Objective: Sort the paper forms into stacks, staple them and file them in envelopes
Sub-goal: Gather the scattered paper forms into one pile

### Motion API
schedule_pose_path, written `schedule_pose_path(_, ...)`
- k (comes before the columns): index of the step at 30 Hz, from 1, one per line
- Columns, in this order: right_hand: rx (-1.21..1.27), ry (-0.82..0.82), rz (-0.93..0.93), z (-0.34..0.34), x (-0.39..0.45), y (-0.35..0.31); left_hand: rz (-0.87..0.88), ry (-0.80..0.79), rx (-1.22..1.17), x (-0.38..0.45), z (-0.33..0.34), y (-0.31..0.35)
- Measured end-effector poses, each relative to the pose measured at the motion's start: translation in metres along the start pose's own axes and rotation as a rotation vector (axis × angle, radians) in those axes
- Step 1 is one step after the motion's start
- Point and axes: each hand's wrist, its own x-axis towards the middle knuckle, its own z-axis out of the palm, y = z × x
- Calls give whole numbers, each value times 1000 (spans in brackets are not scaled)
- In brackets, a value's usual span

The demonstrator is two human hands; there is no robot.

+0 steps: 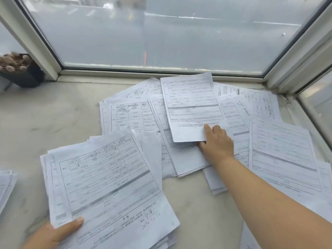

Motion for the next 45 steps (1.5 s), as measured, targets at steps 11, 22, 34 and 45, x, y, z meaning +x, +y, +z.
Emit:
schedule_pose_path(11, 522, 395, -766, -32, -116, -76, -143, -85, -447, -17, 3, 11)
schedule_pose_path(22, 350, 2, -801, 34, -217, -125, -65, -170, -331, -14, 12, -4)
schedule_pose_path(34, 233, -147, 6, 7, -71, -6, -71, -150, -306, -17, 17, -2)
schedule_pose_path(45, 751, 42, -23, -50, -70, 21, -90, -122, -279, -20, 16, -2)
